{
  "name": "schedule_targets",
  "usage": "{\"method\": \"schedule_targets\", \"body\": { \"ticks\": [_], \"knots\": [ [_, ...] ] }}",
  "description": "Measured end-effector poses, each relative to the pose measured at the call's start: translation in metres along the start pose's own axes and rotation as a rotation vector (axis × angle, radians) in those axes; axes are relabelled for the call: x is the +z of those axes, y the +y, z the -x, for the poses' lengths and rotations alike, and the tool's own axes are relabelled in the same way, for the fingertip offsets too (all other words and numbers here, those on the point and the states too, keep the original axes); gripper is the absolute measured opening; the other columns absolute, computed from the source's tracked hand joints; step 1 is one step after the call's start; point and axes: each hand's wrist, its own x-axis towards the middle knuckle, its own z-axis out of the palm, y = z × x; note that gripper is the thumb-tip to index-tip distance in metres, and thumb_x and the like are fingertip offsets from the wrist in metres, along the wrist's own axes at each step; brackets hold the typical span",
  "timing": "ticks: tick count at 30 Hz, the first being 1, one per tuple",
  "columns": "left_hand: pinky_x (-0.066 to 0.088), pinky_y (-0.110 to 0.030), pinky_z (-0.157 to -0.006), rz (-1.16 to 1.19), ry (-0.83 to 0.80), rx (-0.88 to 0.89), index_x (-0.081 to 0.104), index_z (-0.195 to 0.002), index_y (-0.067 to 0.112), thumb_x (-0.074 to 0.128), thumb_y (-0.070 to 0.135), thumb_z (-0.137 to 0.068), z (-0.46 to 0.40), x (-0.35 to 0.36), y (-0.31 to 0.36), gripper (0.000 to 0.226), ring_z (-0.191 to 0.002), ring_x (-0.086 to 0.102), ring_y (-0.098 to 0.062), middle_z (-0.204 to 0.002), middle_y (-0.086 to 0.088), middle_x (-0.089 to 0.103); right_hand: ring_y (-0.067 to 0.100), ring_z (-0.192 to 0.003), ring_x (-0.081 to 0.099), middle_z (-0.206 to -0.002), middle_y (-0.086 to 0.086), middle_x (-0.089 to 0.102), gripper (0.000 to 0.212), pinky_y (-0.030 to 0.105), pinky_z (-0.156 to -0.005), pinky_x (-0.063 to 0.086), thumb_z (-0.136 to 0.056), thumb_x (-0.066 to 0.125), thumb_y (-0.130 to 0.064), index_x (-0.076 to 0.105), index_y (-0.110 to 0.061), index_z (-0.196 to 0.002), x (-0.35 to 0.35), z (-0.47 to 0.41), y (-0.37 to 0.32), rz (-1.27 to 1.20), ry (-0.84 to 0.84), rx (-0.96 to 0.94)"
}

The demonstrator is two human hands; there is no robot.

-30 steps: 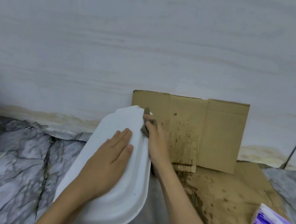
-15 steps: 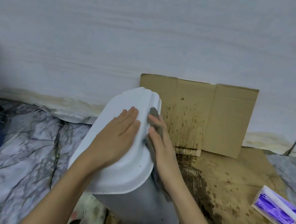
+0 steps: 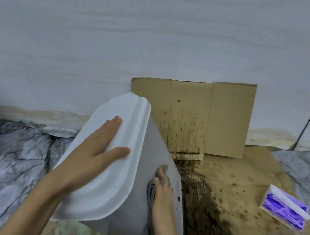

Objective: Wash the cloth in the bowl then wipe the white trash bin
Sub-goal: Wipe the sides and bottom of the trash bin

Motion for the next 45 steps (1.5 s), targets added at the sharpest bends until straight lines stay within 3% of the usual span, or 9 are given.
{"method": "schedule_targets", "body": {
  "ticks": [3, 8, 11, 20, 24, 29, 32, 35, 45],
  "knots": [
    [0.011, -0.022, -0.116, 0.028, -0.024, -0.001, 0.024, -0.142, 0.05, 0.059, 0.038, -0.088, 0.003, -0.003, -0.002, 0.066, -0.133, 0.011, 0.021, -0.143, 0.045, 0.014, -0.002, -0.142, -0.006, -0.15, -0.038, 0.004, 0.044, 0.038, -0.12, 0.001, -0.098, 0.015, -0.057, 0.017, -0.057, -0.142, 0.014, 0.023, -0.045, -0.119, -0.058, -0.083],
    [0.012, -0.024, -0.117, 0.033, -0.005, -0.008, 0.024, -0.144, 0.048, 0.058, 0.035, -0.089, -0.002, -0.002, -0.001, 0.065, -0.135, 0.013, 0.017, -0.145, 0.042, 0.015, 0.009, -0.135, 0.032, -0.132, -0.029, 0.043, 0.035, 0.048, -0.113, 0.026, -0.086, 0.016, -0.067, 0.042, -0.072, -0.108, 0.019, -0.049, -0.094, -0.321, -0.082, -0.141],
    [0.015, -0.024, -0.115, 0.073, 0.025, -0.05, 0.03, -0.14, 0.052, 0.06, 0.033, -0.088, -0.005, -0.006, -0.006, 0.063, -0.136, 0.018, 0.014, -0.143, 0.044, 0.02, 0.01, -0.146, 0.008, -0.154, -0.02, 0.024, 0.043, 0.044, -0.119, 0.009, -0.1, 0.01, -0.05, 0.03, -0.056, -0.138, 0.022, -0.101, -0.075, -0.134, -0.059, -0.219],
    [0.018, -0.023, -0.108, 0.109, 0.038, -0.044, 0.033, -0.135, 0.059, 0.058, 0.038, -0.087, -0.004, -0.006, -0.014, 0.058, -0.133, 0.021, 0.016, -0.137, 0.05, 0.024, 0.014, -0.128, 0.045, -0.143, -0.015, 0.047, 0.091, 0.048, -0.109, 0.03, -0.055, 0.023, -0.101, 0.04, -0.055, -0.131, -0.009, -0.173, 0.235, -0.286, 0.096, 0.287],
    [0.019, -0.025, -0.109, 0.112, 0.027, -0.039, 0.03, -0.136, 0.06, 0.056, 0.04, -0.088, -0.003, -0.007, -0.015, 0.058, -0.135, 0.02, 0.013, -0.139, 0.049, 0.022, 0.022, -0.139, 0.032, -0.151, -0.003, 0.037, 0.073, 0.045, -0.114, 0.024, -0.086, 0.02, -0.072, 0.036, -0.031, -0.145, -0.014, -0.048, 0.092, -0.078, 0.143, 0.384],
    [0.021, -0.026, -0.108, 0.087, 0.022, -0.036, 0.03, -0.134, 0.062, 0.062, 0.051, -0.077, -0.004, -0.006, -0.013, 0.066, -0.135, 0.022, 0.012, -0.139, 0.049, 0.021, 0.009, -0.145, 0.008, -0.152, -0.024, 0.017, 0.042, 0.042, -0.119, 0.011, -0.1, 0.026, -0.05, 0.019, -0.055, -0.141, 0.011, 0.021, -0.025, -0.059, -0.034, -0.021],
    [0.022, -0.025, -0.105, 0.082, 0.027, -0.042, 0.03, -0.135, 0.061, 0.06, 0.051, -0.074, -0.005, -0.006, -0.012, 0.068, -0.134, 0.024, 0.01, -0.138, 0.049, 0.021, 0.004, -0.138, 0.027, -0.144, -0.029, 0.031, 0.034, 0.037, -0.115, 0.024, -0.09, 0.033, -0.061, 0.031, -0.068, -0.123, 0.012, 0.008, -0.048, -0.169, -0.096, -0.27],
    [0.023, -0.025, -0.104, 0.09, 0.031, -0.061, 0.03, -0.134, 0.062, 0.058, 0.053, -0.072, -0.006, -0.008, -0.013, 0.068, -0.133, 0.026, 0.01, -0.136, 0.051, 0.023, 0.0, -0.143, 0.012, -0.149, -0.029, 0.023, 0.034, 0.029, -0.117, 0.009, -0.098, 0.037, -0.049, 0.032, -0.064, -0.128, 0.002, -0.041, -0.018, -0.094, -0.119, -0.382],
    [0.017, -0.028, -0.112, 0.069, 0.011, -0.065, 0.026, -0.135, 0.064, 0.052, 0.061, -0.067, -0.006, -0.005, -0.011, 0.073, -0.136, 0.02, 0.012, -0.14, 0.049, 0.018, 0.029, -0.134, 0.038, -0.148, 0.008, 0.041, 0.065, 0.048, -0.112, 0.026, -0.095, 0.01, -0.057, 0.041, -0.025, -0.143, -0.017, -0.033, 0.111, -0.05, 0.291, 0.597]
  ]
}}
